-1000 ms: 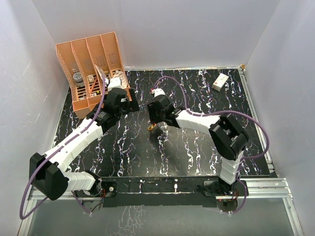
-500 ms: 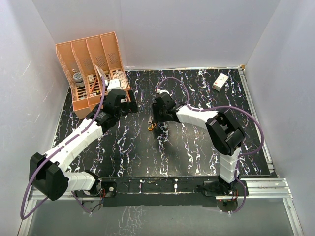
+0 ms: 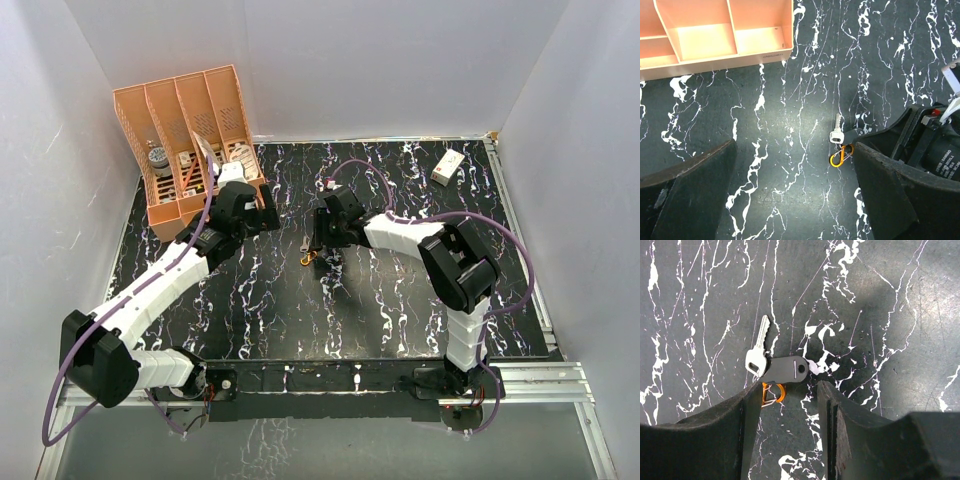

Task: Put the keys on the keyring

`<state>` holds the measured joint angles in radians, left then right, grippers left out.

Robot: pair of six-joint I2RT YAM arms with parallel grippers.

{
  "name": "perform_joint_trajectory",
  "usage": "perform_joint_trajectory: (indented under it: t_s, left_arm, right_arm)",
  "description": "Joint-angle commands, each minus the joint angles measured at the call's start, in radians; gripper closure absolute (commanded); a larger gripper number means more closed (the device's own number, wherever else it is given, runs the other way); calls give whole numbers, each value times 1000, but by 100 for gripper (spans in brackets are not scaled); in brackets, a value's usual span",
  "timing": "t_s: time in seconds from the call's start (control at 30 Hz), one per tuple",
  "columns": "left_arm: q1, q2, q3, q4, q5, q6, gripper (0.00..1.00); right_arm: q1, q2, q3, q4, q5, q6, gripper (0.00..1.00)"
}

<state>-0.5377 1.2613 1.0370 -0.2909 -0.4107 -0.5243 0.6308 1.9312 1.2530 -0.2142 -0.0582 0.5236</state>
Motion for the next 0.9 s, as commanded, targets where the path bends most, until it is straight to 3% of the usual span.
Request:
perform_joint_trajectory:
  t_s: [0.0, 0.53, 0.87]
  left_arm:
    - [8, -36, -12, 2, -8, 6, 1]
    - [11, -49, -20, 4, -5, 4, 1]
    - [13, -44, -22, 7, -2, 4, 1]
  right_arm:
    - [-9, 15, 0, 75, -42, 25, 54]
    - [-26, 65, -5, 119, -78, 58, 57]
    - [-34, 77, -9, 130, -69, 66, 79]
